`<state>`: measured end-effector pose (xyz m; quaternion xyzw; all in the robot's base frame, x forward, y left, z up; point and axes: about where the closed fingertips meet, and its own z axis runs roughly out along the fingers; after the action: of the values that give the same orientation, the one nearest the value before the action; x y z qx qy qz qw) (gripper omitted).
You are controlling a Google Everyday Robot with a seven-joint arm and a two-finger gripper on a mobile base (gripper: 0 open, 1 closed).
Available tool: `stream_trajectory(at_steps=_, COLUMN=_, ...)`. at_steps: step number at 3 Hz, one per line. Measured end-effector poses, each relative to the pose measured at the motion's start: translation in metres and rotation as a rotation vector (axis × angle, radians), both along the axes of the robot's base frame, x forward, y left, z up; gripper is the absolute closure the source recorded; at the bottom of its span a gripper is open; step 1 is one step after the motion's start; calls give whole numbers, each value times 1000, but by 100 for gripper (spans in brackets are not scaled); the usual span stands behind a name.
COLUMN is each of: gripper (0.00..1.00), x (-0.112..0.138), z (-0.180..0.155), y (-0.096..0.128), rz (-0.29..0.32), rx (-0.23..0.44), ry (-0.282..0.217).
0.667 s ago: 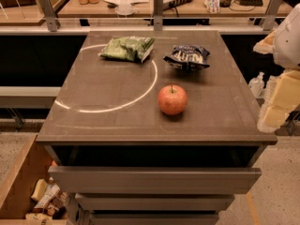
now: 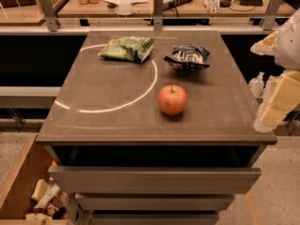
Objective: Move apple near green jalapeno chip bag
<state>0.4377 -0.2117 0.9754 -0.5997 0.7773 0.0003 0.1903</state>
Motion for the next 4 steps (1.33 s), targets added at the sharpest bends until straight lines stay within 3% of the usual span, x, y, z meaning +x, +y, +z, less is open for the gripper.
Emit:
stream_trajectory(at_steps=1, gripper=0, x=6, z=-20, y=6, rz=42, rx=189, ry=-36)
stream_trajectory(at_steps=2, gripper=0, x=17, z=-37, y=36, rz=81, rx=369, ry=-119)
stream_trajectory(at_steps=3, gripper=0, x=36, z=-55, y=67, rz=57, rx=508, ry=-165)
stream_trajectory(at_steps=4, gripper=0, x=44, z=-49, y=70, rz=42, rx=518, ry=-196)
